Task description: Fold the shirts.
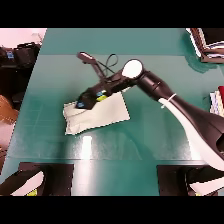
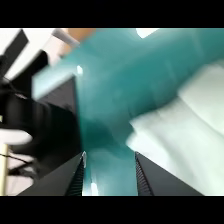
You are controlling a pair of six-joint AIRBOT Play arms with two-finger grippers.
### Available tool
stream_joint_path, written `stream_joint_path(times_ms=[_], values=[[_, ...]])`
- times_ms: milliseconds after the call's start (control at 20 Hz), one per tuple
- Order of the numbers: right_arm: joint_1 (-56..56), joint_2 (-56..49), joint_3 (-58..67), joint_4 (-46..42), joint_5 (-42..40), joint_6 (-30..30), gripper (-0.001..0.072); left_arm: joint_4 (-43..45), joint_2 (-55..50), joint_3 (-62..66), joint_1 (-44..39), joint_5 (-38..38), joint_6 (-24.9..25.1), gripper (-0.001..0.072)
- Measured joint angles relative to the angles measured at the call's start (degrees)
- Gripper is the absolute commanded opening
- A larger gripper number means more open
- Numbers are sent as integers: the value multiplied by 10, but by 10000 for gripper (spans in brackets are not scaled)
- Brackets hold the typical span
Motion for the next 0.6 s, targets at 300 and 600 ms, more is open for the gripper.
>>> stream_joint_path(times_ms=[300, 600], values=[[-178, 72, -176, -117, 7, 50, 675, -2, 6, 0, 6, -12, 0, 29], [-283, 41, -270, -84, 3, 61, 647, -24, 7, 0, 6, -9, 0, 29]])
